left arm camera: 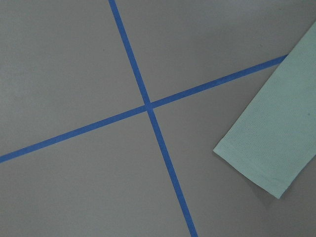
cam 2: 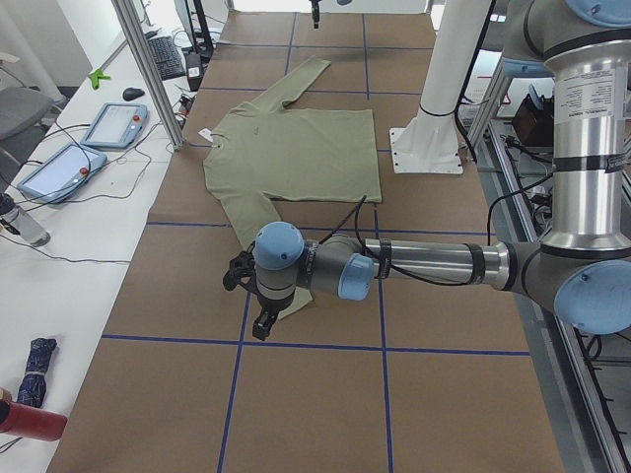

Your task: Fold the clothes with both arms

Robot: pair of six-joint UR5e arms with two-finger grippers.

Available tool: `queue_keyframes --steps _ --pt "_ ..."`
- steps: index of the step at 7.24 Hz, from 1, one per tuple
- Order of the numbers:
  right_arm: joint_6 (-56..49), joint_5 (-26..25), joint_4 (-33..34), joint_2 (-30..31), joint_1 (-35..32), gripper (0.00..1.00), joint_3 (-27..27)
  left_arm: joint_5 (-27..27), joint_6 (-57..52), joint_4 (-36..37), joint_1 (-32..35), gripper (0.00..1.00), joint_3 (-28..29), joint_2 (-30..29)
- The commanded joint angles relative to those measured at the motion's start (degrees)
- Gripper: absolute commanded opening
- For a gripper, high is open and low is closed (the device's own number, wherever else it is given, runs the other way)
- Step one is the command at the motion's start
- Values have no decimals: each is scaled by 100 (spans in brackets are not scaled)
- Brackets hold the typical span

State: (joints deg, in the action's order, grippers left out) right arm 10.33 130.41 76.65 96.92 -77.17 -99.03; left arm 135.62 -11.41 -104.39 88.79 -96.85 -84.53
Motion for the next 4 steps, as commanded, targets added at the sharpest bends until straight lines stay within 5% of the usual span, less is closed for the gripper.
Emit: queue_keyframes --steps 1,3,4 --pt "56 -76 -816 -163 18 100 -46 -53 42 -1724 7 100 113 33" --pt "127 -51 -1306 -227 -166 100 6 -44 95 -3231 16 100 560 -168" --pt "135 45 -1719 105 -245 100 68 -36 495 -3376 7 100 606 -204"
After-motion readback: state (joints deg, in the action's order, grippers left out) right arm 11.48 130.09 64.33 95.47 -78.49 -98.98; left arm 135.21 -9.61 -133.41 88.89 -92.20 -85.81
